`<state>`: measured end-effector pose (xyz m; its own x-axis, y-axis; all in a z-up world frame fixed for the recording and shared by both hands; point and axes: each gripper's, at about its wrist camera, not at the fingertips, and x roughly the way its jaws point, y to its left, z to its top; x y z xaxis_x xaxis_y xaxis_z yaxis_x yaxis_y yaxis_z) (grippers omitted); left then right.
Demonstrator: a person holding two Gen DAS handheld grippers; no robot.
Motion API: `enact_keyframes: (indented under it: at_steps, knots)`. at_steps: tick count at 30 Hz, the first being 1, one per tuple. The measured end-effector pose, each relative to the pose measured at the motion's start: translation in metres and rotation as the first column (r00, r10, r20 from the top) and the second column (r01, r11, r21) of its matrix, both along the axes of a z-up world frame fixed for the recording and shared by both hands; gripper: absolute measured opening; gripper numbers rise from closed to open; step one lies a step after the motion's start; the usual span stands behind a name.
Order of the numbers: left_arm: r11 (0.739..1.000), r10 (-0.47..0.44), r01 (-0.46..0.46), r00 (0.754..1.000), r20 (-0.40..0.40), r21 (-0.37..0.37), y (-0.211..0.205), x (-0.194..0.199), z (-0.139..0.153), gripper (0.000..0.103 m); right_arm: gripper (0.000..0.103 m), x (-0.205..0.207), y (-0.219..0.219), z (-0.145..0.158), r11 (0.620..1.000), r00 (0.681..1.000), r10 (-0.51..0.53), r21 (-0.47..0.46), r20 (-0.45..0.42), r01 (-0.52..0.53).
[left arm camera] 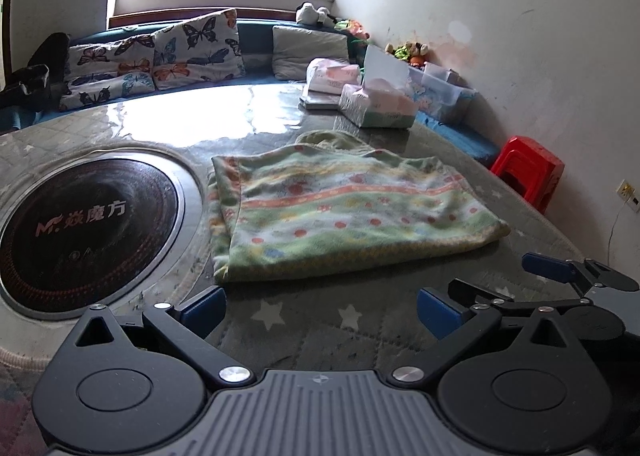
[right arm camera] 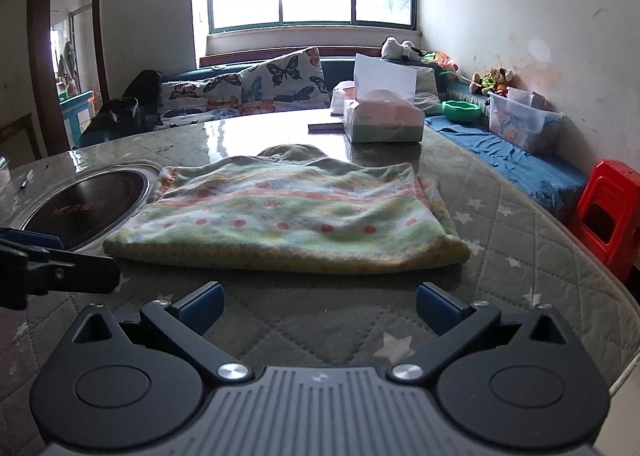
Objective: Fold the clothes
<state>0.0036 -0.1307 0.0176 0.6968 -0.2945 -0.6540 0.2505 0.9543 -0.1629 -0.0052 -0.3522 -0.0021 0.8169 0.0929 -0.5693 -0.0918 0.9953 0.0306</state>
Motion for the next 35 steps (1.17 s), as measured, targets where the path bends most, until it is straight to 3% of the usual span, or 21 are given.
enact_keyframes:
  at_steps: [35]
  knots:
    - [1.0, -0.017, 0.018, 0.999, -0.036, 0.02, -0.009, -0.021, -0.011, 0.103, 0.103, -0.02, 0.005, -0.007, 1.0, 1.0, 0.003, 0.021, -0.013, -0.002]
